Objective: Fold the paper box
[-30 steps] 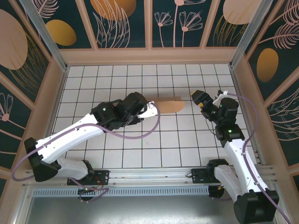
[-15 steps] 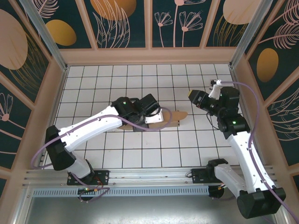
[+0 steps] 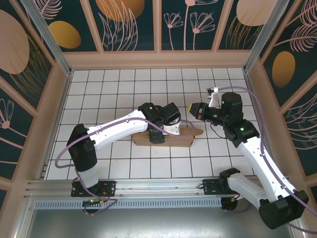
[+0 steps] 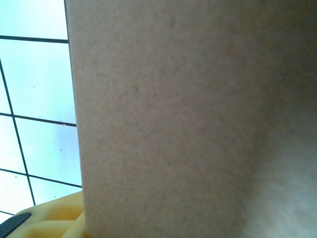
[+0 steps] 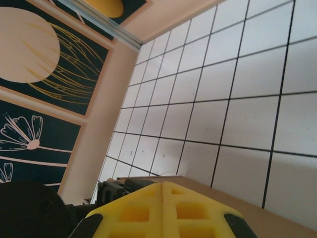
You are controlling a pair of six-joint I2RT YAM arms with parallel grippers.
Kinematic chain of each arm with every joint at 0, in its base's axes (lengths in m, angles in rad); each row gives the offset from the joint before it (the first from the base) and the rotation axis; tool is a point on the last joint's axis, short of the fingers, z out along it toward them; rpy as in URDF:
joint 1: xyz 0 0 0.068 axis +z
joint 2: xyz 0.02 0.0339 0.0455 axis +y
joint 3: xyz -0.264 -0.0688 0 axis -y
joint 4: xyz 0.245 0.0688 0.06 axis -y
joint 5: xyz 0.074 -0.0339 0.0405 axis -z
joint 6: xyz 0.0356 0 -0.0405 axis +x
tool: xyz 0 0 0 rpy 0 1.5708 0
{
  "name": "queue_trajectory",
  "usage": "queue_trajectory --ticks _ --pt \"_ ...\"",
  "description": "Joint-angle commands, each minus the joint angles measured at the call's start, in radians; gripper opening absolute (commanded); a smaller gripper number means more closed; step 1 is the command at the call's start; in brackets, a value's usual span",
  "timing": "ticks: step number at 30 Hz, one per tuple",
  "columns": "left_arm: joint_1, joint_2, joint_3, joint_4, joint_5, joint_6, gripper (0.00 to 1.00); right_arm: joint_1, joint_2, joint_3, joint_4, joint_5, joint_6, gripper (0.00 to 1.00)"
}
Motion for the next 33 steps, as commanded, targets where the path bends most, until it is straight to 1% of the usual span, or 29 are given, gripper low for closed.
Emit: queue_trajectory --ticks 1,5,8,13,16,21,23,25,29,33 --pt "0.002 0.053 0.009 -0.002 0.028 0.041 0.34 0.005 -0.009 -0.032 -0.010 0.023 0.028 0.00" --pt "0.024 0.084 0.019 0.008 0.035 0.048 0.35 0.001 0.002 -0.052 -0.031 0.037 0.037 0.00" --pt "0.038 0.099 0.031 0.021 0.045 0.046 0.38 -0.001 0.003 -0.068 -0.035 0.044 0.051 0.00" --pt "0.057 0.129 0.040 0.042 0.038 0.046 0.46 0.002 0.022 -0.148 0.048 -0.053 0.133 0.00" --pt "0.059 0.139 0.041 0.056 0.038 0.046 0.51 0.009 0.020 -0.177 0.064 -0.043 0.146 0.00" --pt "0.067 0.139 0.037 0.080 0.045 0.053 0.55 0.017 0.028 -0.227 0.078 -0.020 0.147 0.00" --pt "0.071 0.140 0.036 0.091 0.042 0.056 0.58 0.030 0.031 -0.234 0.079 0.007 0.142 0.00" --pt "0.076 0.142 0.033 0.099 0.043 0.057 0.62 0.048 0.037 -0.234 0.062 0.061 0.121 0.00" --pt "0.086 0.141 0.029 0.118 0.038 0.049 0.70 0.058 0.051 -0.262 0.073 0.103 0.109 0.00" --pt "0.088 0.116 0.025 0.151 0.027 0.037 0.81 0.098 0.042 -0.272 0.059 0.195 0.092 0.00"
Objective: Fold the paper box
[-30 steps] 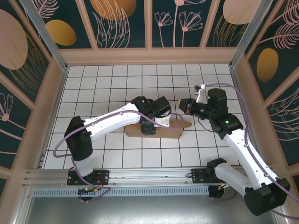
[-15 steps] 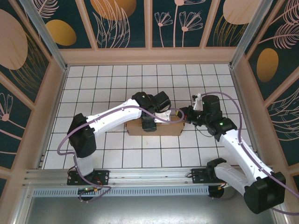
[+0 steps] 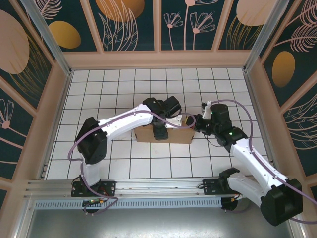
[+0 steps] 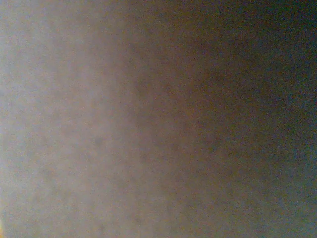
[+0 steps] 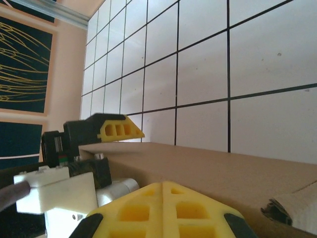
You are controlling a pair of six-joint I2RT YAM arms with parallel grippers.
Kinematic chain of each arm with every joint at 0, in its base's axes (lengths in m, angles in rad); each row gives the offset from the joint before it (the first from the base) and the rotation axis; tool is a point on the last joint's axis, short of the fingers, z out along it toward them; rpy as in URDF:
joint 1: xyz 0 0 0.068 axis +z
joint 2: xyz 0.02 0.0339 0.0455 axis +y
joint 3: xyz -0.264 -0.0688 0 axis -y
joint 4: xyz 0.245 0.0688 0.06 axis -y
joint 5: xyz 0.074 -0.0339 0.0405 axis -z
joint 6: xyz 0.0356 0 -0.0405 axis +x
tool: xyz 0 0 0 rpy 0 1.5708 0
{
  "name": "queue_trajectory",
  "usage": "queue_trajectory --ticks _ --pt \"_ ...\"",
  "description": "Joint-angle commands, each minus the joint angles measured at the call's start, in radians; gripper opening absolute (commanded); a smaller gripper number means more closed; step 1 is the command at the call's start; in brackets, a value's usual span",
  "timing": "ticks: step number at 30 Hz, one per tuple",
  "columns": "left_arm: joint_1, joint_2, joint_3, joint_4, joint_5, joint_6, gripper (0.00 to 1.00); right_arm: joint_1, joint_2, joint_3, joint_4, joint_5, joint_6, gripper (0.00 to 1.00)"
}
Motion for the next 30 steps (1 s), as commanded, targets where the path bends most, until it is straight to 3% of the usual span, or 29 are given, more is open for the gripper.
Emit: queue_trajectory --ticks 1,2,3,16,20,24,28,30 --pt "0.003 -0.017 -0.018 0.047 -0.017 -0.015 0.88 0.046 0.003 -0.042 -0.056 0.112 -0.031 0.00" --pt "0.004 -0.032 -0.019 0.060 -0.016 -0.022 0.97 0.057 -0.002 -0.045 -0.057 0.125 -0.032 0.00" --pt "0.004 -0.054 -0.024 0.079 -0.011 -0.027 0.98 0.067 -0.010 -0.049 -0.055 0.141 -0.033 0.00" --pt "0.003 -0.408 -0.206 0.297 0.063 -0.117 0.98 0.141 -0.028 -0.050 -0.054 0.271 -0.042 0.00" --pt "0.004 -0.487 -0.237 0.385 0.006 -0.193 0.98 0.161 -0.020 -0.044 -0.055 0.293 -0.046 0.00" --pt "0.009 -0.541 -0.252 0.497 -0.101 -0.376 0.99 0.185 -0.022 -0.042 -0.055 0.316 -0.048 0.00" --pt "0.029 -0.587 -0.296 0.589 -0.242 -0.674 0.98 0.203 -0.021 -0.044 -0.052 0.330 -0.046 0.00" --pt "0.038 -0.611 -0.339 0.634 -0.236 -0.784 0.99 0.213 -0.019 -0.042 -0.053 0.341 -0.048 0.00"
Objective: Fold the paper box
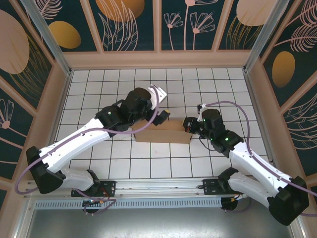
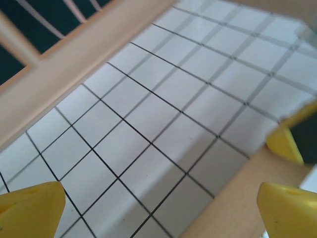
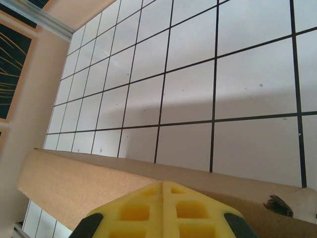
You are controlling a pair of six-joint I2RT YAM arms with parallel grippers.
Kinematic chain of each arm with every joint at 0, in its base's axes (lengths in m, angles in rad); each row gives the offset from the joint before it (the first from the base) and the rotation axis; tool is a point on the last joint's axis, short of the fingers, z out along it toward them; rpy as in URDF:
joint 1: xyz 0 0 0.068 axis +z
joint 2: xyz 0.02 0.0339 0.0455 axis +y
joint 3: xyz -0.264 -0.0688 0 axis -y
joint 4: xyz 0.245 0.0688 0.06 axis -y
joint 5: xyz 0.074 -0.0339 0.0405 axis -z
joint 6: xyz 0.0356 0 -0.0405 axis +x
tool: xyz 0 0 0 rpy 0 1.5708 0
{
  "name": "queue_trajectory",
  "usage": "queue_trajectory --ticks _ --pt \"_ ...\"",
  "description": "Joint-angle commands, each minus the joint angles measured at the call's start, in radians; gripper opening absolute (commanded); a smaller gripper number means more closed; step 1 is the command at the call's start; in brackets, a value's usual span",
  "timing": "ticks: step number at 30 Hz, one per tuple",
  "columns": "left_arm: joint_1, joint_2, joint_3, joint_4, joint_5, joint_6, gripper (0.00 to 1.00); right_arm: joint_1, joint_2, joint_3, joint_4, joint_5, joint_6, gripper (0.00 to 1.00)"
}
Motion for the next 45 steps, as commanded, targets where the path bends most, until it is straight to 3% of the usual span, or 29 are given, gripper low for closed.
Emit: queue_trajectory --ticks 1,3,4,8,9,23,32,37,45 --pt "0.017 -0.054 -0.069 0.135 -0.069 -0.327 0.98 0.027 0.017 -0.020 -0.087 0.039 -0.007 0.00" --pt "0.023 -0.087 -0.132 0.202 -0.029 -0.482 0.95 0.036 0.020 -0.018 -0.087 0.046 -0.006 0.00" --pt "0.022 -0.104 -0.168 0.244 0.002 -0.538 0.87 0.039 0.023 -0.016 -0.087 0.048 -0.006 0.00" --pt "0.024 -0.188 -0.381 0.472 0.064 -0.795 0.12 0.048 0.026 -0.018 -0.083 0.054 -0.004 0.00" --pt "0.024 -0.194 -0.427 0.510 0.078 -0.842 0.00 0.049 0.025 -0.019 -0.084 0.055 -0.004 0.00" --pt "0.025 -0.186 -0.669 0.681 0.089 -1.034 0.00 0.068 0.029 -0.038 -0.059 0.061 0.021 0.00" --pt "0.025 -0.192 -0.765 0.701 0.058 -1.067 0.00 0.068 0.009 0.043 -0.123 0.077 -0.002 0.00" --pt "0.024 -0.195 -0.762 0.653 0.045 -1.075 0.00 0.056 -0.009 0.160 -0.262 0.110 -0.021 0.25" --pt "0.024 -0.178 -0.754 0.637 0.049 -1.075 0.00 0.050 -0.059 0.195 -0.370 0.127 -0.007 0.32"
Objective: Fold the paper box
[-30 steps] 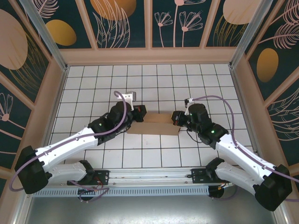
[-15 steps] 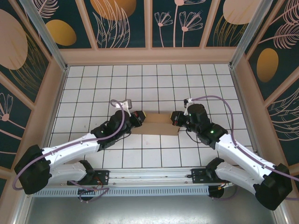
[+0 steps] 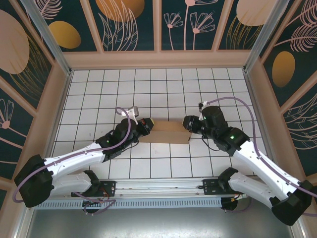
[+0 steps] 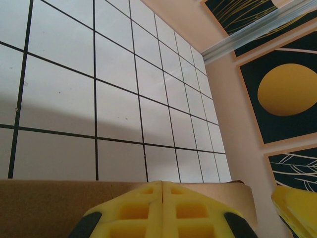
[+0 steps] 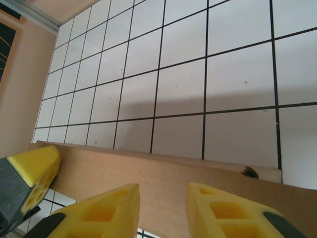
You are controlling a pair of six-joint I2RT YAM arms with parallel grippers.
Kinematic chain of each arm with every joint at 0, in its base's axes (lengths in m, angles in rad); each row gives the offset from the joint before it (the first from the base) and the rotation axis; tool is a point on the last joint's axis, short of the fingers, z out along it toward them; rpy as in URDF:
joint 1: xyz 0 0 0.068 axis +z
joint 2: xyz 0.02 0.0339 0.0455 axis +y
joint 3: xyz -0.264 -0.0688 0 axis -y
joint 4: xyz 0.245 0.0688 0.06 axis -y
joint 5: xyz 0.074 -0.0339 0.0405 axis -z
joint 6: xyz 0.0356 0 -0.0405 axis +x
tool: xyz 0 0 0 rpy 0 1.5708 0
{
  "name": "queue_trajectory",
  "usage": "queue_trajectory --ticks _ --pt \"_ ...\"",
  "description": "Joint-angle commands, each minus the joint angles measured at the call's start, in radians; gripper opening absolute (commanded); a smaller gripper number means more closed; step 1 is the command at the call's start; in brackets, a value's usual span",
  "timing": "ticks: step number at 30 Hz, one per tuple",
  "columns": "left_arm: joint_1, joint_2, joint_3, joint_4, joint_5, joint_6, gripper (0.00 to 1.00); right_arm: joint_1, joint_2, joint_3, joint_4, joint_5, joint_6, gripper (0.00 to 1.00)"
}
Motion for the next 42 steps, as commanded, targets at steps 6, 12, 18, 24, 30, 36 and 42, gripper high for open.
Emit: queue_trajectory --ticks 6,12,18,24,30,36,42 --pt "0.003 0.008 -0.014 -0.090 -0.019 -0.002 0.00 -0.051 -0.021 -0.038 -0.080 0.041 -0.020 0.35" --pt "0.005 0.005 -0.009 -0.102 -0.016 0.003 0.00 -0.090 -0.020 -0.106 -0.042 -0.020 -0.008 0.35" --pt "0.003 0.005 -0.015 -0.084 -0.005 0.001 0.00 -0.096 -0.044 -0.175 0.058 -0.153 0.044 0.37" --pt "0.004 0.007 -0.028 -0.057 0.017 -0.004 0.00 -0.100 -0.036 -0.253 0.236 -0.303 0.136 0.37" --pt "0.003 0.009 -0.066 -0.001 0.046 -0.034 0.00 -0.155 -0.062 -0.330 0.317 -0.399 0.227 0.29" --pt "0.003 0.009 -0.107 0.037 0.059 -0.062 0.00 -0.232 -0.085 -0.445 0.534 -0.611 0.344 0.33" --pt "0.004 0.020 -0.126 0.065 0.067 -0.077 0.00 -0.227 -0.075 -0.465 0.594 -0.664 0.358 0.39"
